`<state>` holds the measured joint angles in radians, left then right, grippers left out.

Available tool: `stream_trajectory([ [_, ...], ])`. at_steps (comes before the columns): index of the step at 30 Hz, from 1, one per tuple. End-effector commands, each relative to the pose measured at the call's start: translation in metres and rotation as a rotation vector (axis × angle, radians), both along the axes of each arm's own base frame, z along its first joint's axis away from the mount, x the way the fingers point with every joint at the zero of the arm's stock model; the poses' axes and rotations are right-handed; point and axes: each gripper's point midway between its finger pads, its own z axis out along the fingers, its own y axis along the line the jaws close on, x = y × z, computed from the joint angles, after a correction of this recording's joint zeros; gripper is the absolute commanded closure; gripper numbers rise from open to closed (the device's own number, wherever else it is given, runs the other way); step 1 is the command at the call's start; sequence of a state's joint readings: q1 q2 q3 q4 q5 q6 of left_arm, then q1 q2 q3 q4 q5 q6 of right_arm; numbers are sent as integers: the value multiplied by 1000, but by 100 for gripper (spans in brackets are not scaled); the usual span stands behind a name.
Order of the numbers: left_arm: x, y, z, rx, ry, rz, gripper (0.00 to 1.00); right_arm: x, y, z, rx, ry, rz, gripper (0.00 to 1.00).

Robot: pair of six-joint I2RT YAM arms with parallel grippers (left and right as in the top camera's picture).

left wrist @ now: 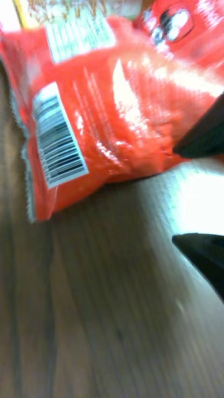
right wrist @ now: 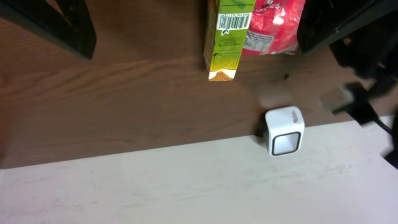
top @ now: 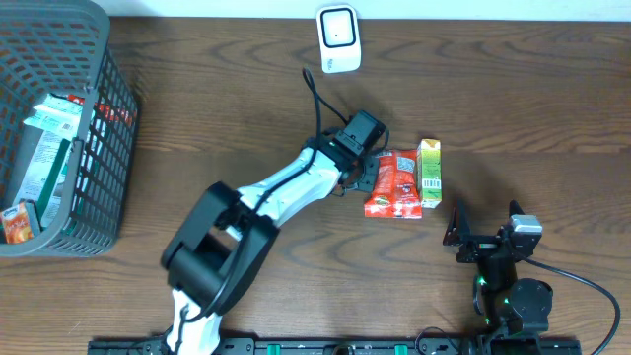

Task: Scan the item barcode
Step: 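Withdraw the left gripper back toward the basket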

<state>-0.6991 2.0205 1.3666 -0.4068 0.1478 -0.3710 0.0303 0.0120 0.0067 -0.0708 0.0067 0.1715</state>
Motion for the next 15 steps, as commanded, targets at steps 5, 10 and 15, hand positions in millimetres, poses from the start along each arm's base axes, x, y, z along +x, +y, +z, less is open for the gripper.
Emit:
stream_trajectory([
  [5, 30, 43, 129, -70, -225, 75, 56, 0, 0, 0, -11, 0, 1, 1],
  [10, 31, 102, 197, -71, -280, 160, 56, 0, 0, -1, -11, 0, 1, 1],
  [15, 26, 161, 274, -46, -341, 208, 56, 0, 0, 0, -11, 0, 1, 1],
])
